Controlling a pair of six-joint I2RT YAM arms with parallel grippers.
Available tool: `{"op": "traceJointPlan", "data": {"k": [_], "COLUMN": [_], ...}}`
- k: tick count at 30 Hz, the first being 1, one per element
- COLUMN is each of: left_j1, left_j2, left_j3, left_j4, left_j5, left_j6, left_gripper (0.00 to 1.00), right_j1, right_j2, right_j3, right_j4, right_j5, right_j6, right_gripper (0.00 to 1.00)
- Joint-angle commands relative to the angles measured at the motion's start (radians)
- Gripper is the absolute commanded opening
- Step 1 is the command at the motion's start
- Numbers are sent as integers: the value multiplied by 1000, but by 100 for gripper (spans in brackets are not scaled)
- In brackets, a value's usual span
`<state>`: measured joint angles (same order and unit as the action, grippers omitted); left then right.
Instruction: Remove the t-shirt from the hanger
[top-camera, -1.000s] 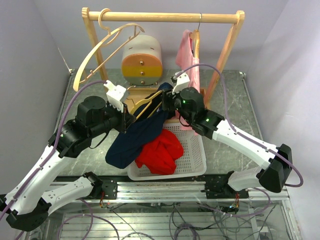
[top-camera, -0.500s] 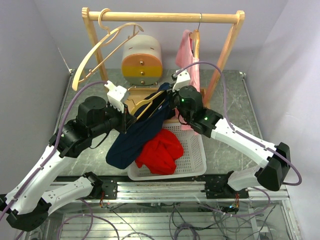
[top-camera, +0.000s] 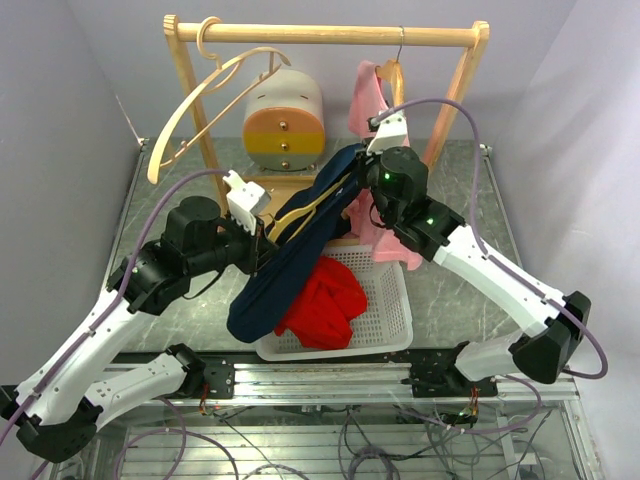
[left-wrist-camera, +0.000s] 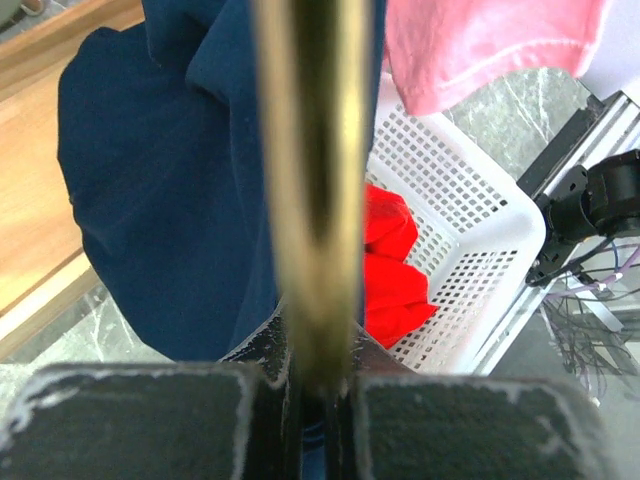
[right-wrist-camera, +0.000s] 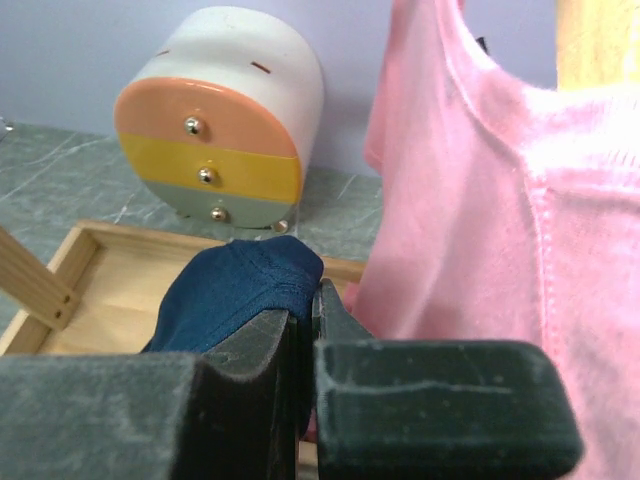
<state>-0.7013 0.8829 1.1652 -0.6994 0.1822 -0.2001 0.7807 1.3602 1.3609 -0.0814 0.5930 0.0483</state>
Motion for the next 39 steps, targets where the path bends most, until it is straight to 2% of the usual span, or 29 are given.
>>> {"op": "traceJointPlan", "data": {"k": [1, 8, 17, 26, 33, 39], "left_j1": [-3, -2, -3, -3, -2, -3], "left_j2": [-28, -53, -83, -72, -72, -19], "left_j3": [-28, -34, 0, 48, 119, 166], "left_j4": [-95, -75, -89, 42, 125, 156], "left_j5": [103, 176, 109, 63, -44, -129], "left_j6": [23, 40, 35, 6, -17, -44], "left_gripper": [7, 7, 7, 7, 7, 7], "right_j1": [-66, -129, -164, -161, -152, -83], "right_j2": [42, 75, 32, -5, -35, -76], "right_j3": [63, 36, -67, -161, -238, -267], "right_j4": [3, -73, -89, -97, -67, -15], "right_j5": [111, 109, 62, -129, -267, -373], "right_j6": [-13, 70, 141, 206, 228, 195], "right_gripper": [0, 0, 0, 0, 0, 0]}}
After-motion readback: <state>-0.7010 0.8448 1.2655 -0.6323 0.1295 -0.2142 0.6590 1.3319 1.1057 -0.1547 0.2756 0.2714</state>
